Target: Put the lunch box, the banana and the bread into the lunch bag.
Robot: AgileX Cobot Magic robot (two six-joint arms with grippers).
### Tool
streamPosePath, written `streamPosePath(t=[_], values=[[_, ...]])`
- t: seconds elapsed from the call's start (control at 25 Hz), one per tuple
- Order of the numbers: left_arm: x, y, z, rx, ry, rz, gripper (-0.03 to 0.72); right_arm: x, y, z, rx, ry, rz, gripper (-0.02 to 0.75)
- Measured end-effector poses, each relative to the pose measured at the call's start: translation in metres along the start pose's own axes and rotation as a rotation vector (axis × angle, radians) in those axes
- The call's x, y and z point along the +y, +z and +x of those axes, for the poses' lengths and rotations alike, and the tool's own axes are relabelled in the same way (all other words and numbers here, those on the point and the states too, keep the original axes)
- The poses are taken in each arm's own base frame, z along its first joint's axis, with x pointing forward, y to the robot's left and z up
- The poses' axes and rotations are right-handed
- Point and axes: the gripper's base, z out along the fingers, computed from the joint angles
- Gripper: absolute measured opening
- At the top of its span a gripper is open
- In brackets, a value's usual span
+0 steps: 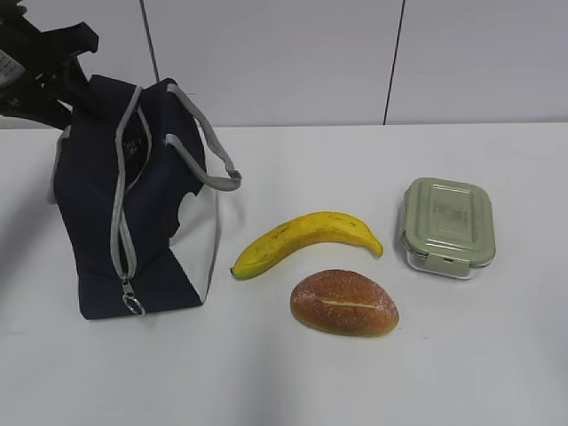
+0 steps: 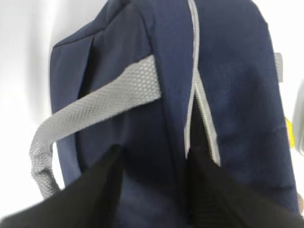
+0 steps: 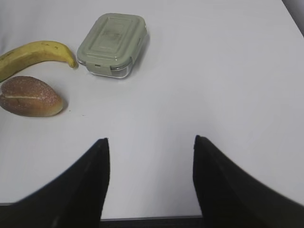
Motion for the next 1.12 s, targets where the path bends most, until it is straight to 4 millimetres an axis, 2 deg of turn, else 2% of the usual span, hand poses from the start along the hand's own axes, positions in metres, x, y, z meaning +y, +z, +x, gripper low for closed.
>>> streamPosePath(t=[0.08, 0.32, 0.44, 0.52, 1.12], values=[[0.0, 0.0, -0.0001, -0.001, 0.0, 0.0, 0.265, 0.0, 0.0, 0.0, 0.0, 0.0, 0.0, 0.417], [-0.0001, 0.0, 0.0003, 0.003, -0.001, 0.001, 0.193, 0.0, 0.0, 0.0, 0.0, 0.0, 0.0, 0.417], [-0.0006, 0.0, 0.0008, 0.009, -0.003, 0.006, 0.04, 0.0, 0.0, 0.0, 0.0, 0.0, 0.0, 0.417], [-0.0017, 0.0, 0.0009, 0.01, -0.01, 0.018, 0.002, 0.0, 0.0, 0.0, 0.0, 0.0, 0.0, 0.417], [-0.0052, -0.0002, 0.0036, 0.04, -0.019, 0.057, -0.003, 0.0, 0.0, 0.0, 0.0, 0.0, 0.0, 0.417]])
